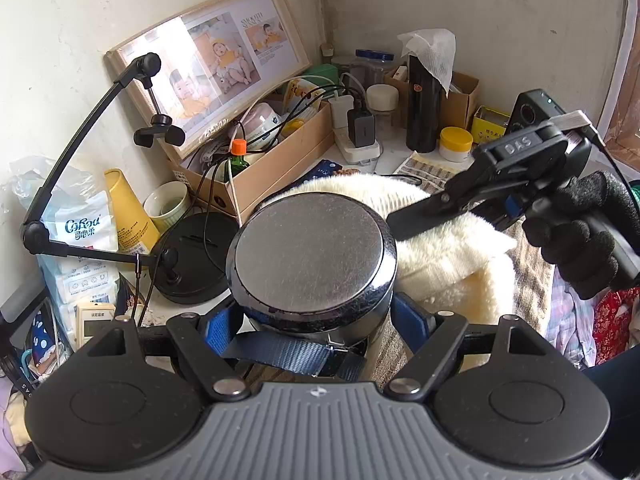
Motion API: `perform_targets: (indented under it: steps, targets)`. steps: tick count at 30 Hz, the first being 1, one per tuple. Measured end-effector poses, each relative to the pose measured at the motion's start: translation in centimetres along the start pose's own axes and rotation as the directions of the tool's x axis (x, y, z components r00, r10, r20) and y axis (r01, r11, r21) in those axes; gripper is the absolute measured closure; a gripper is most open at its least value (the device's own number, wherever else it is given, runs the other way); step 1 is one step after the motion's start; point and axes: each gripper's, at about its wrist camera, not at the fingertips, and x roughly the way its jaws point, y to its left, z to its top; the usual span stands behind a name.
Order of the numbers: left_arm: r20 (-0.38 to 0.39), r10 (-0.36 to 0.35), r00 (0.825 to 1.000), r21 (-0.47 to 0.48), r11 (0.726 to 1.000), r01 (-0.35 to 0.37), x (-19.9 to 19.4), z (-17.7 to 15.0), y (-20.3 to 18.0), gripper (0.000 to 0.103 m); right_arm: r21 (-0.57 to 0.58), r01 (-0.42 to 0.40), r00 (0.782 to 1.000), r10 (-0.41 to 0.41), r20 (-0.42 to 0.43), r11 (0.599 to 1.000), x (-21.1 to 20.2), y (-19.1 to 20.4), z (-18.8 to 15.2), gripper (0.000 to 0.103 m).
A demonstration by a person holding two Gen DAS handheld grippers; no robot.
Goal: Clean container
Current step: 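Rub the cloth in the right gripper over the tumbler top and side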
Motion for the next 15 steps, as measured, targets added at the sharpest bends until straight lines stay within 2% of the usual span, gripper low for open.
perform_targets:
  steps: [15]
  targets:
    - [-0.003, -0.009, 1.0, 0.018, 1.0, 0.01, 0.2, 0.0, 0.8, 0.022, 0.037, 0.099, 0.994, -0.097, -0.048, 0.994, 1.1, -3.1, -0.6, 0.062]
